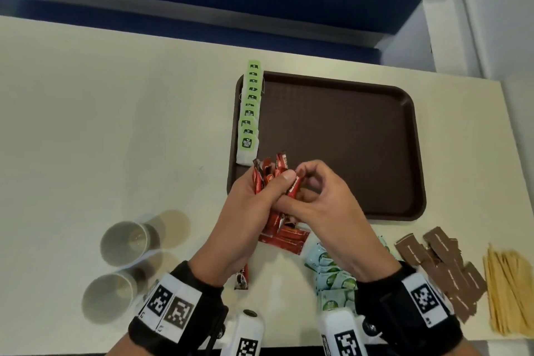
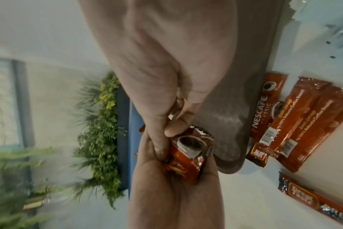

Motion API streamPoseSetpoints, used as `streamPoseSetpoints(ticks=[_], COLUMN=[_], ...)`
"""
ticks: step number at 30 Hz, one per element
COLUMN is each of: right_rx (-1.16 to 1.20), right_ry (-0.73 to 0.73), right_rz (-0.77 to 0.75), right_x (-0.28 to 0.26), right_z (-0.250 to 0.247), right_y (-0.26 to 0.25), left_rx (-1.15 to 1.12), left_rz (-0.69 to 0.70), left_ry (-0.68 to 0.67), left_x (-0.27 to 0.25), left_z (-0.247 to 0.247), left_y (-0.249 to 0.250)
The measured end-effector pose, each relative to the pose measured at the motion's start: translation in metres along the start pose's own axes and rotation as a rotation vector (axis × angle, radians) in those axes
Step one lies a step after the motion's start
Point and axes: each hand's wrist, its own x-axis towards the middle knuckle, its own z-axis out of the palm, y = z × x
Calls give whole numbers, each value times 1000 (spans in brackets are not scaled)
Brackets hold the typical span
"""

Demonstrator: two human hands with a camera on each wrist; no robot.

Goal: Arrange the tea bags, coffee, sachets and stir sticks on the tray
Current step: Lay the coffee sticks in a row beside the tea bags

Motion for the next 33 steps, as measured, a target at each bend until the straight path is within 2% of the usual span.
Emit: streamPoseSetpoints(ticks=[4, 10, 14, 19, 23, 26, 29, 33], right_rx=[160, 408, 321, -41, -77, -191, -359, -409], right_ry=[-71, -76, -142, -147, -145, -82, -14, -20], right_rz=[30, 91, 84, -19, -71, -218, -342, -362], right_x=[5, 15, 19, 24, 31, 42, 56, 63], right_z=[-19, -37, -37, -42, -59, -64, -60, -53], right_y=[4, 2, -2, -2, -14, -21, -24, -30], left_rx=[-67, 131, 230, 209, 212, 195, 133, 171], left_rz=[11, 147, 218, 290, 336, 268, 169, 114], left_ry=[104, 230, 333, 454, 493, 457, 326, 249], left_x=[11, 24, 29, 32, 38, 47, 49, 47], left_z=[7, 18, 32, 42, 34, 22, 18, 18], left_y=[2, 8, 4, 3, 11, 20, 28, 37])
